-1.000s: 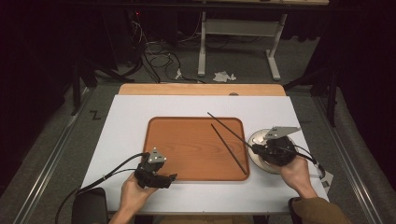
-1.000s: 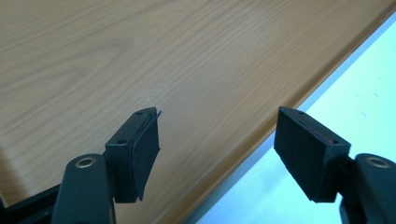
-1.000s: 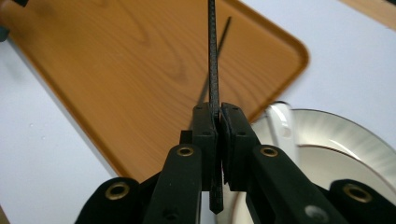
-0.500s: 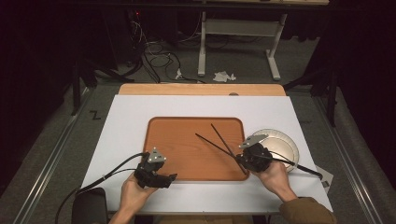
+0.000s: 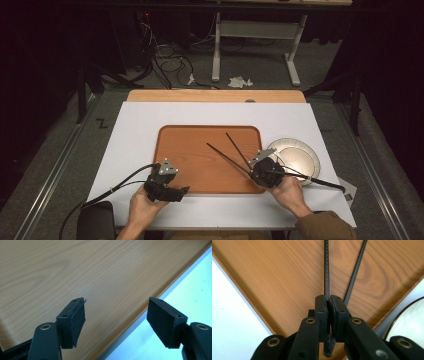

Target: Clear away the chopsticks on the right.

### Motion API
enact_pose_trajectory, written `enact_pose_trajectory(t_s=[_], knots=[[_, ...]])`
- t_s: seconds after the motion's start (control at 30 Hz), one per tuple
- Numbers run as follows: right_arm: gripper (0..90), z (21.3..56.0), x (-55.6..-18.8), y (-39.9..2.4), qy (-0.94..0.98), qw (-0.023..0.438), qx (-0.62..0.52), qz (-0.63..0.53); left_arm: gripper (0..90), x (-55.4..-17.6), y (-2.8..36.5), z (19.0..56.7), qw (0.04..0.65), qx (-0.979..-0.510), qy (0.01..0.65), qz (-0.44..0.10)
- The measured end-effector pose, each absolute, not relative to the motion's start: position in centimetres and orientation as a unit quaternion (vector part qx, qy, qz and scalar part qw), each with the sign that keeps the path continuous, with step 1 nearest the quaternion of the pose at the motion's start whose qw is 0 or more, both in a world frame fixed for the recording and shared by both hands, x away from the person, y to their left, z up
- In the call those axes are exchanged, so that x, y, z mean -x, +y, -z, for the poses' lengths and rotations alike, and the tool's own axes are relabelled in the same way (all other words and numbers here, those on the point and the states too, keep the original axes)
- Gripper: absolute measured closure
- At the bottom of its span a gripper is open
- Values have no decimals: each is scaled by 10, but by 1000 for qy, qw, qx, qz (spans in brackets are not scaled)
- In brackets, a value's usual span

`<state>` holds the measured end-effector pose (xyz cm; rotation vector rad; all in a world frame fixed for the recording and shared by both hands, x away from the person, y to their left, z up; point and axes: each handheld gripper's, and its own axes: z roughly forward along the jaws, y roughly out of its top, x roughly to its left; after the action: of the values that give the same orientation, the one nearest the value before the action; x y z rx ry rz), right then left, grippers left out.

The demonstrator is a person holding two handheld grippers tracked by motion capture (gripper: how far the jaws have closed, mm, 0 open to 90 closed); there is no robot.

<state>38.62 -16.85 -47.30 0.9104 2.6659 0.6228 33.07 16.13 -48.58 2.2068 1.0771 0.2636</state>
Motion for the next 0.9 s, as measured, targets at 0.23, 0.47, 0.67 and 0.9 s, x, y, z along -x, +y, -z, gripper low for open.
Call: enact_pose_trajectory(t_s=[0.23,0.47,0.67,0.9], knots=[[854,482,-385,-165,924,126,-306,-192,309,-332,161,486,328,-844,412,-99],[777,482,-384,-165,925,125,-304,-191,308,-332,162,486,328,-845,411,-100],[801,472,-387,-162,915,130,-300,-234,308,-332,161,487,327,-845,412,-100],[848,479,-389,-150,927,113,-273,-231,309,-332,161,487,326,-844,414,-100]])
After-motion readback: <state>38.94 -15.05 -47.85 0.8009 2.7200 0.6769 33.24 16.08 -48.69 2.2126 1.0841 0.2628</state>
